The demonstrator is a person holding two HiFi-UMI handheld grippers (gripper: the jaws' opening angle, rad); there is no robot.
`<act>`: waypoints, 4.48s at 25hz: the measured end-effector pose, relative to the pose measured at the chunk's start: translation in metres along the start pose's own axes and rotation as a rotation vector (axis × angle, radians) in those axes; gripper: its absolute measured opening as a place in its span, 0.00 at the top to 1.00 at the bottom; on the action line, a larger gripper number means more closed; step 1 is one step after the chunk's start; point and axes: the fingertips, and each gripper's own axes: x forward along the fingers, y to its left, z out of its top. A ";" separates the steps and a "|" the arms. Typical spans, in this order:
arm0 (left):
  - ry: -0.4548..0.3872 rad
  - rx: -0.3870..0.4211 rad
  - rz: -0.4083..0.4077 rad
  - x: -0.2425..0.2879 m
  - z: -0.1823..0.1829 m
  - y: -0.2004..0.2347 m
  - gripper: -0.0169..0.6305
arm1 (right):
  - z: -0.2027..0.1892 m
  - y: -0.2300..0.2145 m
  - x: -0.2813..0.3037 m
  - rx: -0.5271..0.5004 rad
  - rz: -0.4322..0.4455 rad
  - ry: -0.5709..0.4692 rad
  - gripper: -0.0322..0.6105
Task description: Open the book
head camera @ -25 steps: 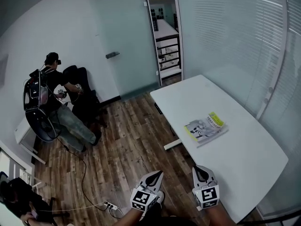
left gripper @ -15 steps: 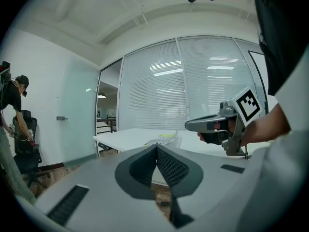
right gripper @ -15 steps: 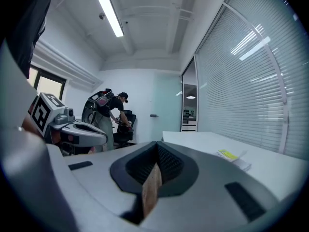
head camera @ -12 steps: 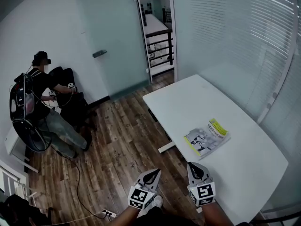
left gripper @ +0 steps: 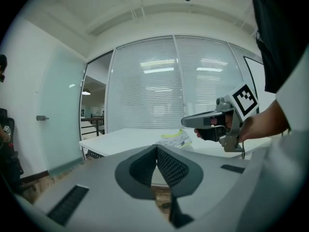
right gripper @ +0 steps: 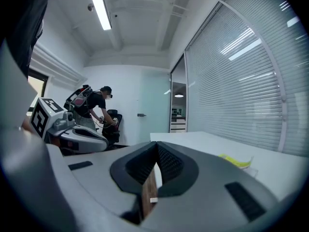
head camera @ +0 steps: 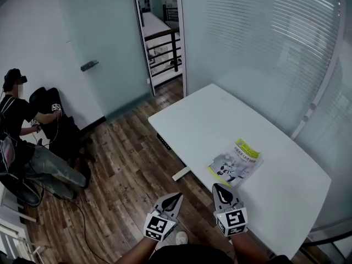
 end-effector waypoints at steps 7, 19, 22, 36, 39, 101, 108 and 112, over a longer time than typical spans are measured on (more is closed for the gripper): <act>-0.007 0.039 -0.143 0.037 0.006 0.007 0.95 | 0.007 -0.025 0.008 0.009 -0.122 0.002 0.94; -0.003 0.147 -0.499 0.103 0.005 -0.067 0.95 | -0.017 -0.094 -0.034 0.065 -0.331 0.054 0.94; 0.011 0.172 -0.507 0.121 0.004 -0.076 0.95 | -0.021 -0.109 -0.040 0.087 -0.361 0.049 0.94; 0.161 0.542 -0.668 0.160 -0.038 -0.121 0.82 | -0.054 -0.135 -0.076 0.175 -0.388 0.076 0.94; 0.196 0.602 -0.695 0.163 -0.049 -0.123 0.74 | -0.053 -0.134 -0.078 0.185 -0.382 0.062 0.94; 0.156 0.165 -1.130 0.188 0.006 -0.120 0.94 | -0.060 -0.107 -0.056 0.208 -0.669 0.141 0.94; 0.115 -0.017 -1.071 0.198 0.025 -0.097 0.94 | -0.056 -0.098 -0.039 0.183 -0.631 0.131 0.94; 0.098 -0.077 -1.047 0.203 0.031 -0.089 0.94 | -0.050 -0.096 -0.026 0.147 -0.597 0.145 0.94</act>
